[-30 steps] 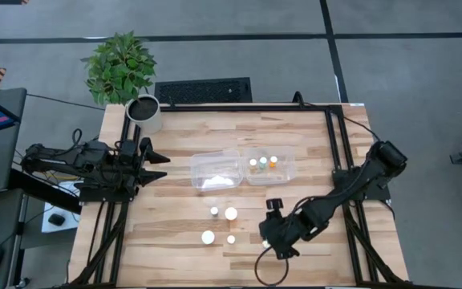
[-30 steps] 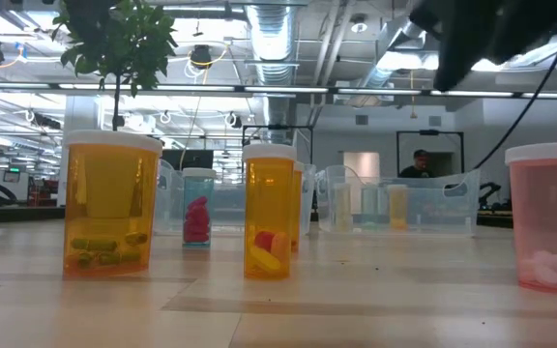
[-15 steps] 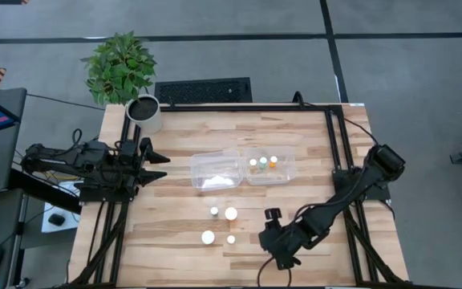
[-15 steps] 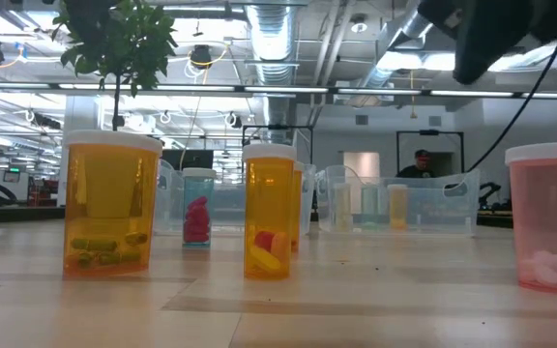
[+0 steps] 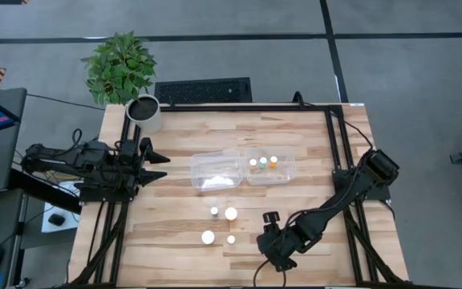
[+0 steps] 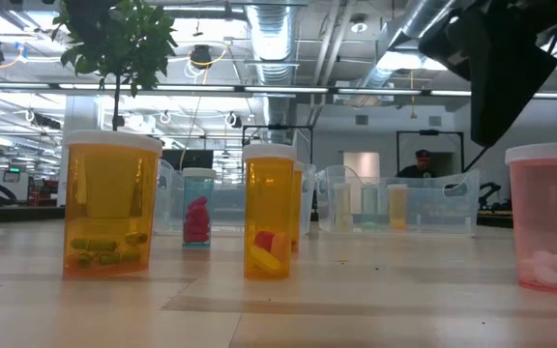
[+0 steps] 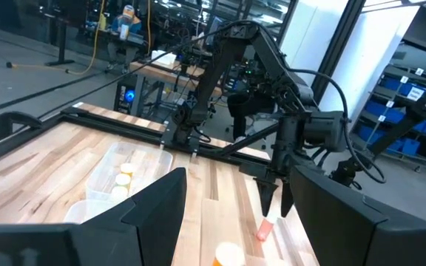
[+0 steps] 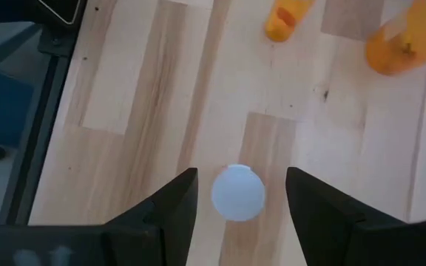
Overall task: Pick and place medicine bottles into bin by pill shape (circle, oval)
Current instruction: Put the pink pill bottle into the right transparent bin
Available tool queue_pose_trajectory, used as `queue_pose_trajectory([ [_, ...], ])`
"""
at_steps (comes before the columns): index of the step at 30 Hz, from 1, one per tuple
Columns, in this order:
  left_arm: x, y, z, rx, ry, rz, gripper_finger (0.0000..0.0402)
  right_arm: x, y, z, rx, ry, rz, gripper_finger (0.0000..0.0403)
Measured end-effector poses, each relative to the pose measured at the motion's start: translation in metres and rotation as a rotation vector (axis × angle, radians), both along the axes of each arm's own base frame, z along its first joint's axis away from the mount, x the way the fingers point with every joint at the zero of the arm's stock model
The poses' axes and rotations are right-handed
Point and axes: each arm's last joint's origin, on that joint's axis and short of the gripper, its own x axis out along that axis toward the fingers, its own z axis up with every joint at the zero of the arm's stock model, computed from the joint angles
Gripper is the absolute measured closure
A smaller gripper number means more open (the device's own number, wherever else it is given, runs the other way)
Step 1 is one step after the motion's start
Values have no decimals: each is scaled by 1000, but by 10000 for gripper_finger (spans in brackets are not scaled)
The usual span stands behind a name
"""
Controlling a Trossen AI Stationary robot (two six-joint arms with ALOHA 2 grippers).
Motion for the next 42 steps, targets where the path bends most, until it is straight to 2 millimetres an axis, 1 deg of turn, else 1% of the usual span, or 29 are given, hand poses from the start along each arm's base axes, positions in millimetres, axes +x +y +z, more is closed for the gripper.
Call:
queue_pose_trajectory([
  [4,0,0,0,1,1,0,166,1,0,-3,-4,5,0,191],
  [24,0,0,-2,5,24,0,166,1,1,-3,12,1,-20,191],
  [29,0,0,-2,5,24,0,166,-1,0,-12,22,-12,-21,191],
  [38,0,0,-2,6,24,7,166,-1,-1,-12,16,-8,-16,191],
  [42,0,0,-2,6,24,8,166,-3,-2,-18,16,-8,-16,191],
])
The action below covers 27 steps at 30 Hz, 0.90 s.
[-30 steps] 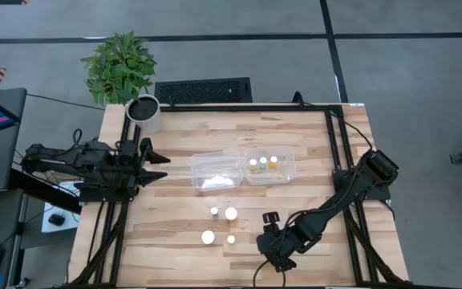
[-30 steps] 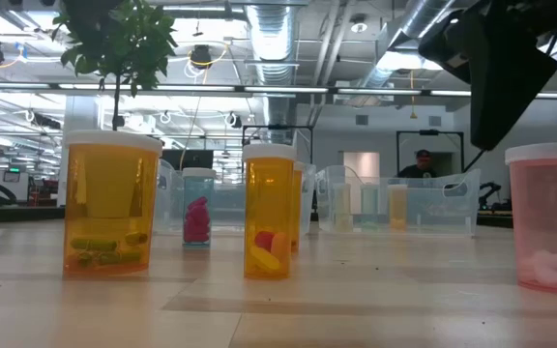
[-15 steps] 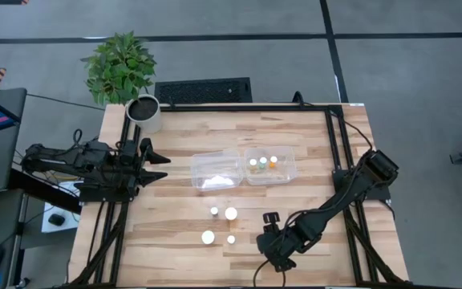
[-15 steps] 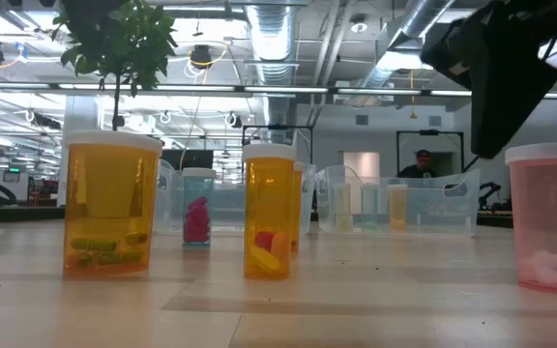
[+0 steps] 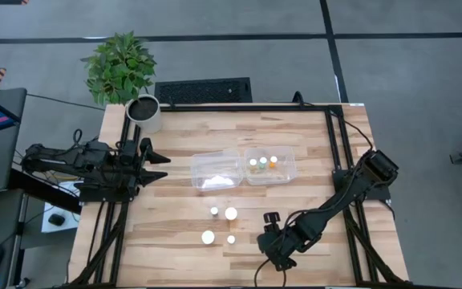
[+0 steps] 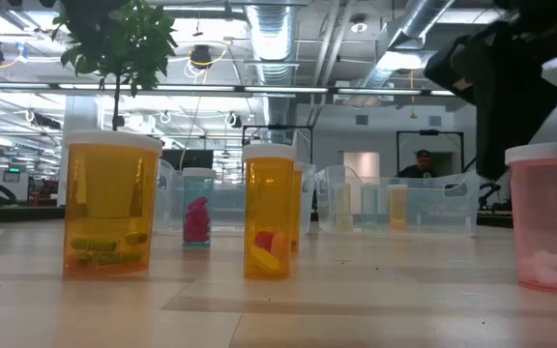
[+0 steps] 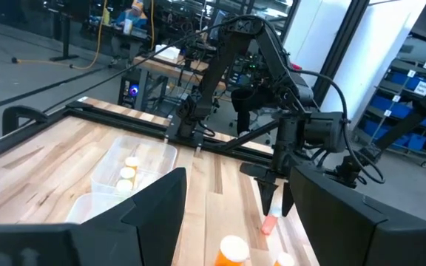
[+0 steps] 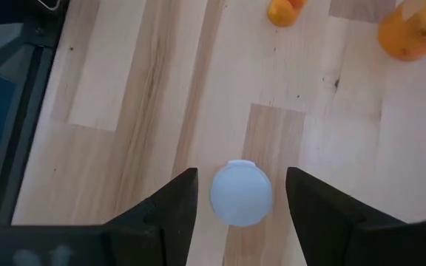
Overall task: Pick and place medicine bottles into bin by pill shape (circle, oval)
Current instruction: Put the pink pill bottle into the right transparent bin
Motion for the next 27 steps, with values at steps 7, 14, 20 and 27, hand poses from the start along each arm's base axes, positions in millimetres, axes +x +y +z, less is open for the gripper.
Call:
queue_pose_trajectory([
  [7,0,0,0,0,0,0,166,2,-1,0,9,-11,-7,191],
  [14,0,0,0,11,0,0,166,2,-2,0,8,-8,-7,193],
  [20,0,0,0,11,0,0,166,1,-2,0,7,3,-8,229],
  [27,0,0,0,11,0,-1,166,1,-2,-1,4,7,-8,264],
])
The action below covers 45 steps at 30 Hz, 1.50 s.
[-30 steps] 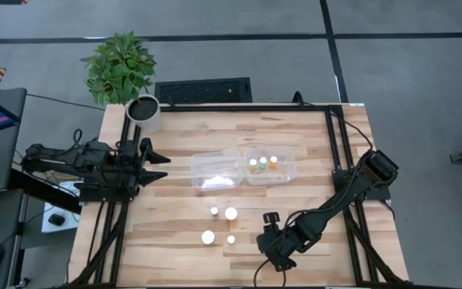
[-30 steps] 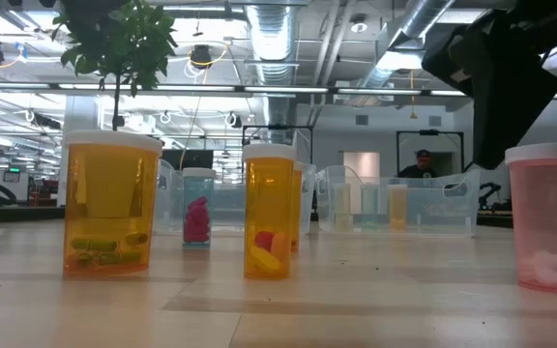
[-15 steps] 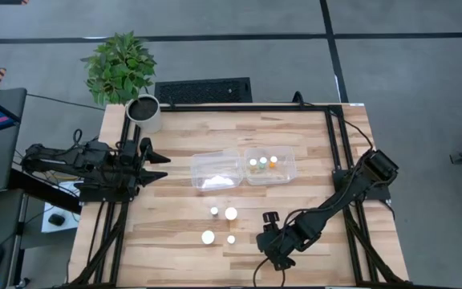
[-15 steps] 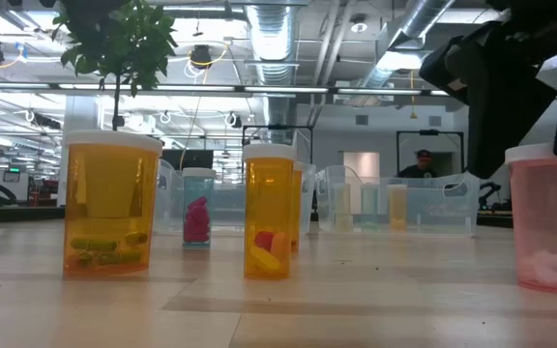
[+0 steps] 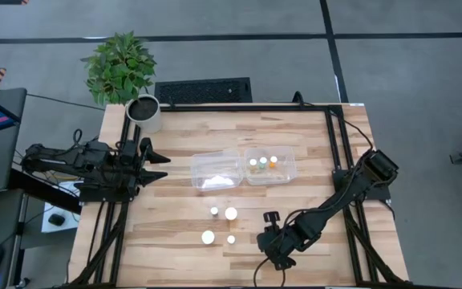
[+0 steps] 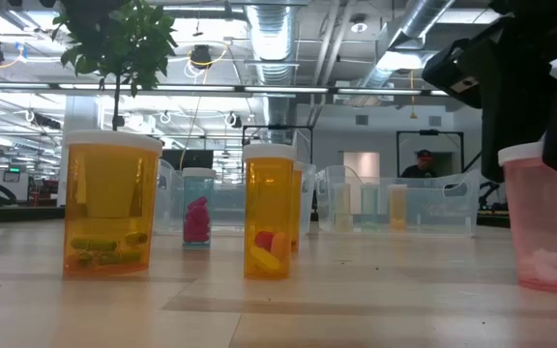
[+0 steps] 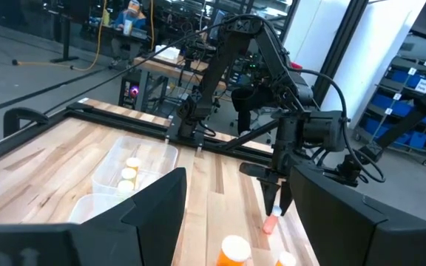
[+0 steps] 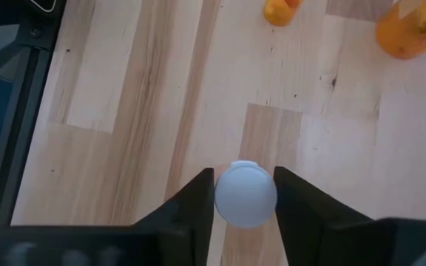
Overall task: Pick and place medicine bottles into bin by pill shape (circle, oval)
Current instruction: Put the pink pill bottle into the right transparent bin
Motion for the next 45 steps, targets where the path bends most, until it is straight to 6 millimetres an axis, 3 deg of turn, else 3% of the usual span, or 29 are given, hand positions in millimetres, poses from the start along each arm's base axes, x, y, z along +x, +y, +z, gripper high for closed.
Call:
queue_pose_trajectory([
  [8,0,0,0,0,0,0,166,0,-6,3,-11,10,-6,276],
  [14,0,0,0,0,1,-3,166,0,-24,25,-22,-16,-2,271],
  [22,0,0,0,0,2,-8,166,-2,-85,79,-66,-115,-31,274],
  [28,0,0,0,0,4,-9,166,-7,-141,101,-147,-126,-111,273],
  [35,0,0,-1,1,10,-9,166,0,-185,94,-201,-44,-205,270],
  [45,0,0,-4,0,44,-10,166,22,-201,51,-252,114,-180,268],
])
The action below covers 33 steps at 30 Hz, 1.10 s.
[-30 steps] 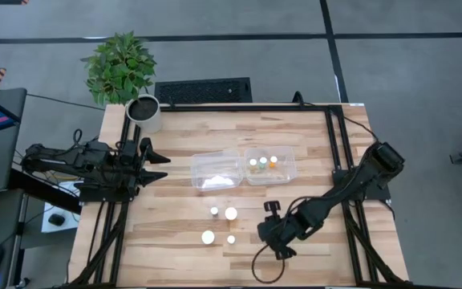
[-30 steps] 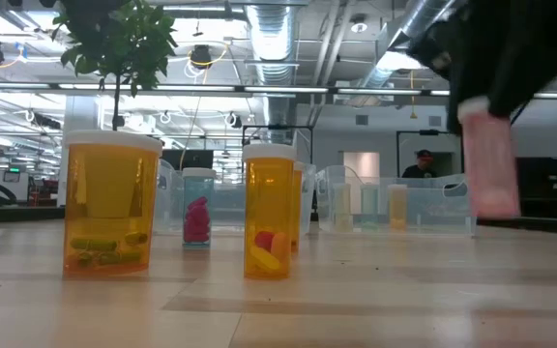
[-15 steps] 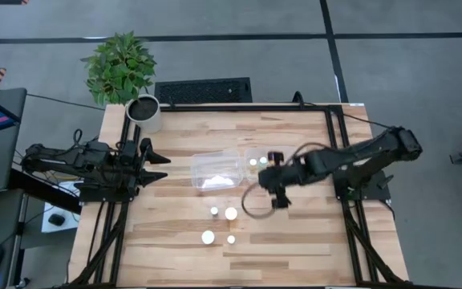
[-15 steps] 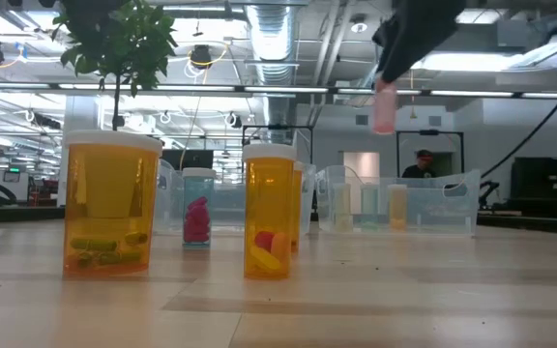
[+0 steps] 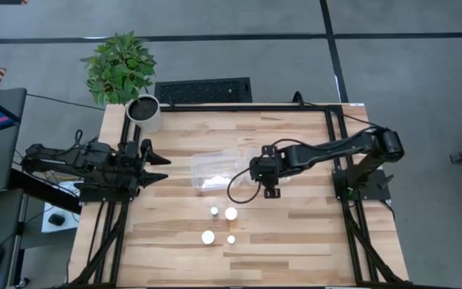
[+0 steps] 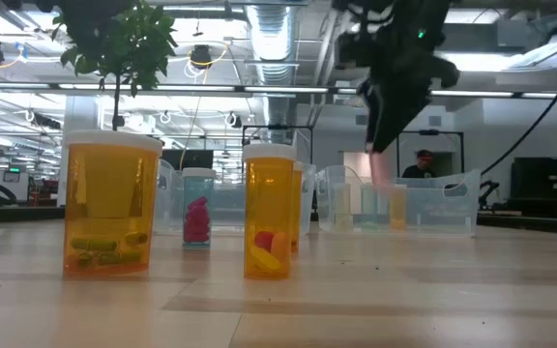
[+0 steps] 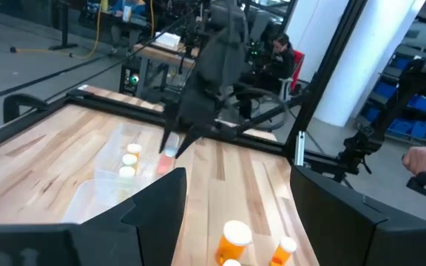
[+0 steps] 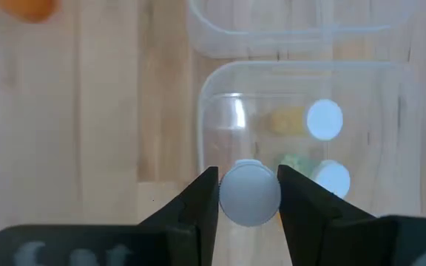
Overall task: Pick and place medicine bottles into bin by pill shape (circle, oval)
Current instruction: Put the pink pill bottle into the right transparent bin
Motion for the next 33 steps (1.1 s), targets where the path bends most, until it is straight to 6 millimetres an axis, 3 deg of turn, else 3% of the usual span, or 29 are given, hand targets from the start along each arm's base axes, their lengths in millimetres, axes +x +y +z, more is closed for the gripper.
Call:
queue_pose_trajectory([
  [7,0,0,0,-4,-1,-7,166,3,-8,-2,28,-43,16,269],
  [14,0,0,0,-12,-4,-7,166,-36,-11,-16,66,-137,0,271],
  [19,0,0,1,-8,-7,-6,166,-45,-16,-13,67,-192,-20,271],
  [24,0,0,0,-6,-4,-3,166,-40,-23,-18,58,-187,-32,274],
  [33,0,0,0,-5,5,-3,166,-25,-25,-46,61,-124,-37,266],
])
